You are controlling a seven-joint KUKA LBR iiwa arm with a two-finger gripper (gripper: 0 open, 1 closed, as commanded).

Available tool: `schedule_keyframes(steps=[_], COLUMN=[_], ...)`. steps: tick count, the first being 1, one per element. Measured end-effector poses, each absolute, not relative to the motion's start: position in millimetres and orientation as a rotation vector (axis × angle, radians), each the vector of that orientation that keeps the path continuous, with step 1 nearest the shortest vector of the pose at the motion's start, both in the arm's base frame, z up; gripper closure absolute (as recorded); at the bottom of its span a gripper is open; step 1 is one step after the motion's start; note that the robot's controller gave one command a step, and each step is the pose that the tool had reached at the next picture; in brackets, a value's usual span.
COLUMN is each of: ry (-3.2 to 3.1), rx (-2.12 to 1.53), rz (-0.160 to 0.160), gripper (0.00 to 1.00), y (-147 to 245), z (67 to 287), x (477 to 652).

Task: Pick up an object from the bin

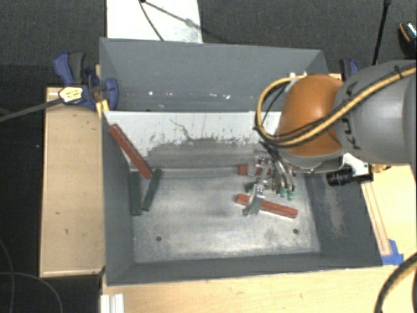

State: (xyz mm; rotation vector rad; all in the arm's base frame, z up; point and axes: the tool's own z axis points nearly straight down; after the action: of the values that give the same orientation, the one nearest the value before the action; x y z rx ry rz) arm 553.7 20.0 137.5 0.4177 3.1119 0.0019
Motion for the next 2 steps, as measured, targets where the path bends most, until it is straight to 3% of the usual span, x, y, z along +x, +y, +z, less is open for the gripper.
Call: schedule_keyframes(steps=[1,2], ry=[3.096,3.085], rx=[0.546,0.538], rz=[-0.003,0.000], gripper=[0.00,1.00], y=[-31.8,-29.8], z=[67.1,74.1], x=[546.5,550.7])
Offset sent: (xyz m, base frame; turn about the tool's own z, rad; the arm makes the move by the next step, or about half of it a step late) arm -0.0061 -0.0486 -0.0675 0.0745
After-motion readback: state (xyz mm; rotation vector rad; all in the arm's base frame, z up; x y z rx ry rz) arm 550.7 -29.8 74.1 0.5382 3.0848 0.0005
